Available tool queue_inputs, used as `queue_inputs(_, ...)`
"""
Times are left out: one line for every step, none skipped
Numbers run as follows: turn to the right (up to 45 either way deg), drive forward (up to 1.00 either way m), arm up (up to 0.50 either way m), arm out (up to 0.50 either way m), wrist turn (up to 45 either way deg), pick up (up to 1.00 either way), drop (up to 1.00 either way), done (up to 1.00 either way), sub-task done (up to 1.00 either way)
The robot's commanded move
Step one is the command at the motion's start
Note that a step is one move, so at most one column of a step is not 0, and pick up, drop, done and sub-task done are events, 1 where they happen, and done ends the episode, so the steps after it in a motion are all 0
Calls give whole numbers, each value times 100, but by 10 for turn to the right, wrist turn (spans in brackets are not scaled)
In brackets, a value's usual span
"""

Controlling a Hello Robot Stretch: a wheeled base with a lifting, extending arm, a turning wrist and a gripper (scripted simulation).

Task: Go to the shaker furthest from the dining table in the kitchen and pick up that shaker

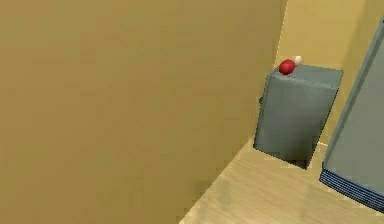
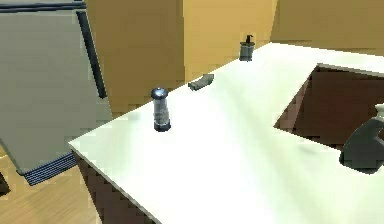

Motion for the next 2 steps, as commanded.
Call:
queue_inputs(0,0,38,0,0,0,0,0,0)
queue_inputs(0,0,0,40,0,0,0,0,0)
